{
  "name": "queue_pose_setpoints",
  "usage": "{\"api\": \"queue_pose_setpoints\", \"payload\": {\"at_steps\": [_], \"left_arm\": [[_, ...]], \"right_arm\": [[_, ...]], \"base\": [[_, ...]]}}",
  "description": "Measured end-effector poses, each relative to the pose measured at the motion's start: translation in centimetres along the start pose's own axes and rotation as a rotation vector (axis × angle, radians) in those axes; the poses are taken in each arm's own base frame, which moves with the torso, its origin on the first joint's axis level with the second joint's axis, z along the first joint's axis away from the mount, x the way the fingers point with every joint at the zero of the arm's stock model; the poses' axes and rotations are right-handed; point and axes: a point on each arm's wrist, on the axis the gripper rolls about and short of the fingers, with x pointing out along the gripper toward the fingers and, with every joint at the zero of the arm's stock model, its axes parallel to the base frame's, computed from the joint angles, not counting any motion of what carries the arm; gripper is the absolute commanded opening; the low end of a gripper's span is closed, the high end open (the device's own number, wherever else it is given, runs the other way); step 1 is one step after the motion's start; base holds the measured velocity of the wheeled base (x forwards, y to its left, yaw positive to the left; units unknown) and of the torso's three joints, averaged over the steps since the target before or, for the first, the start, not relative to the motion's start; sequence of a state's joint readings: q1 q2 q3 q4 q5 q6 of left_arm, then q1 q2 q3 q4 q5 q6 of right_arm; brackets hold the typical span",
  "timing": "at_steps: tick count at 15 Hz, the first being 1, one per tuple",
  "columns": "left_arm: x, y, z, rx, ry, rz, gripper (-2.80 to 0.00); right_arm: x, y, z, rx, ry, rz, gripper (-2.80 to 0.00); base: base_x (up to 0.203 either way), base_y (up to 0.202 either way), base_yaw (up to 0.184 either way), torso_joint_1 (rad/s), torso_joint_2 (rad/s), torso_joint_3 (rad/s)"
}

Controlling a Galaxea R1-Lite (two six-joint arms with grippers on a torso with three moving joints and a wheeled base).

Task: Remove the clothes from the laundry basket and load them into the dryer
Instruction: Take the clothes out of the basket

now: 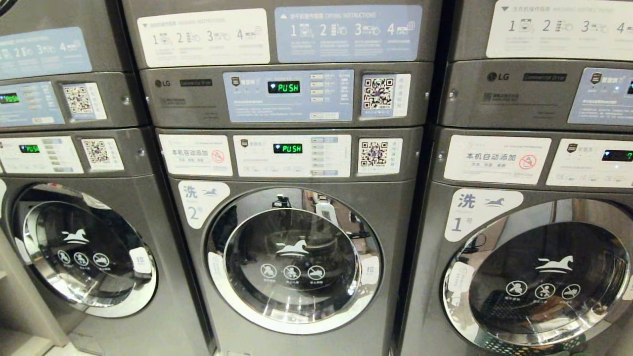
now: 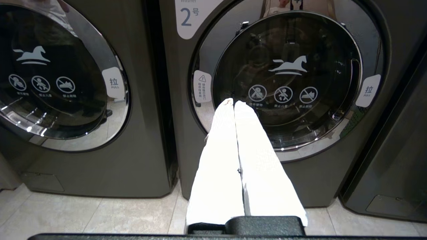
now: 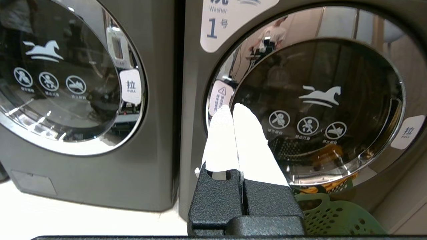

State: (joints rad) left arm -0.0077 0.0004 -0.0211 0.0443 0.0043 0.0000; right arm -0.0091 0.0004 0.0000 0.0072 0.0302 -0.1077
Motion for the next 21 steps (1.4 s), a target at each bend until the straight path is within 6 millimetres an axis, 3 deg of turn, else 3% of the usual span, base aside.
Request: {"api": "queue_pose_setpoints", "payload": {"at_steps": [14, 21], "left_arm": [[0.00, 0.00, -0.01, -0.004, 0.000, 0.000, -2.80], [0.00, 0.00, 0.00, -0.003, 0.000, 0.000, -2.80]], "right_arm": [[0.00, 0.01, 0.00, 0.002, 0.000, 0.004, -2.80], [-0.01, 0.01, 0.01, 0.000, 0.000, 0.006, -2.80]], "base": [[0.000, 0.000, 0.000, 0.002, 0.00, -0.177], [0.000, 0.000, 0.000, -0.049, 0.28, 0.224]]}}
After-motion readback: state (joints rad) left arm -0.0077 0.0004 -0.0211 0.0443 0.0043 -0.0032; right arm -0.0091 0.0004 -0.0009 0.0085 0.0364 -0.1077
